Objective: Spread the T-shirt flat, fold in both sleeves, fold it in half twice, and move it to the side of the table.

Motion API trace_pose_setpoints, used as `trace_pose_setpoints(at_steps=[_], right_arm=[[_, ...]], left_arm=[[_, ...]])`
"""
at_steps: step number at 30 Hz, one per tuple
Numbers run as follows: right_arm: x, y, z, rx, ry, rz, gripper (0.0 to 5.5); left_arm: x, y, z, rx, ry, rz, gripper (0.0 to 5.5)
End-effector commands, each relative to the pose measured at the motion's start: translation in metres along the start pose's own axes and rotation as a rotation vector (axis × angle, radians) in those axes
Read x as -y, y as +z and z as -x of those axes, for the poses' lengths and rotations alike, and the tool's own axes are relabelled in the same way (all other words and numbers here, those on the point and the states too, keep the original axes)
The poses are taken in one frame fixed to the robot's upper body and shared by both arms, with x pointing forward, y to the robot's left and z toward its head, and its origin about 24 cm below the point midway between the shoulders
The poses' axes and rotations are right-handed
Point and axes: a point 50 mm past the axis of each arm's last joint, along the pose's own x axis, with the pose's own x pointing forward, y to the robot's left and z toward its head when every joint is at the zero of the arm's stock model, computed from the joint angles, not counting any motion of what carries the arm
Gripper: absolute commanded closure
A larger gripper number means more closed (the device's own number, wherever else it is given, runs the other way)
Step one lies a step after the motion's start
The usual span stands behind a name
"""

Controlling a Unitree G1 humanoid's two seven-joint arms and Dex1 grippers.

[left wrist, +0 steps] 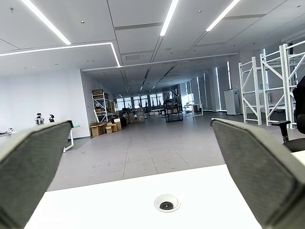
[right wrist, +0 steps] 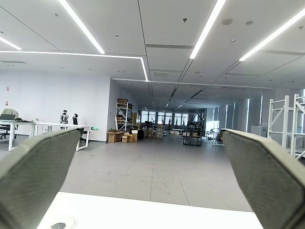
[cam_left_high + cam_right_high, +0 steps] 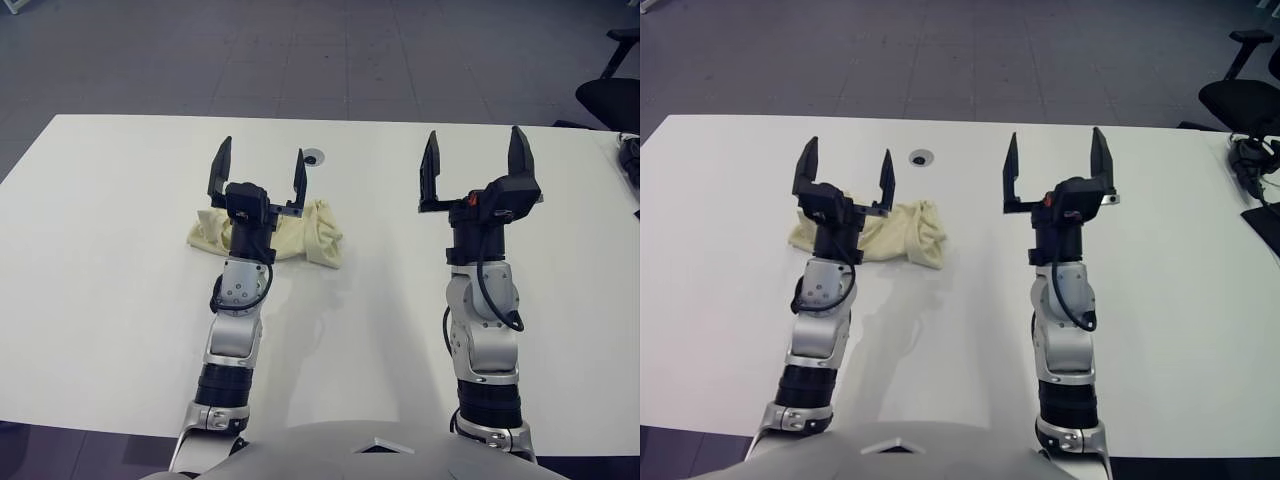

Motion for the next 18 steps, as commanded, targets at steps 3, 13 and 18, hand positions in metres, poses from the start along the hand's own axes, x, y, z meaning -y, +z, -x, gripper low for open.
trace_pose_setpoints(at_steps=[3, 13, 18], right_arm=[[-0.0027, 0.0011, 0.0011, 0.001, 0.018, 0.013, 0.10], [-0.0047, 0.0007, 0.0006, 0.000, 0.025, 0.014, 0.10], [-0.0050, 0.0009, 0.0005, 0.000, 0.026, 0.014, 0.10]], left_arm=[[0.0007, 0.0024, -0.0041, 0.023, -0.025, -0.023, 0.11], [-0.0008, 0.0021, -0.0043, 0.021, -0.021, -0.025, 0.11], [-0.0005, 0.0042, -0.0049, 0.034, -0.025, -0.010, 0.11]])
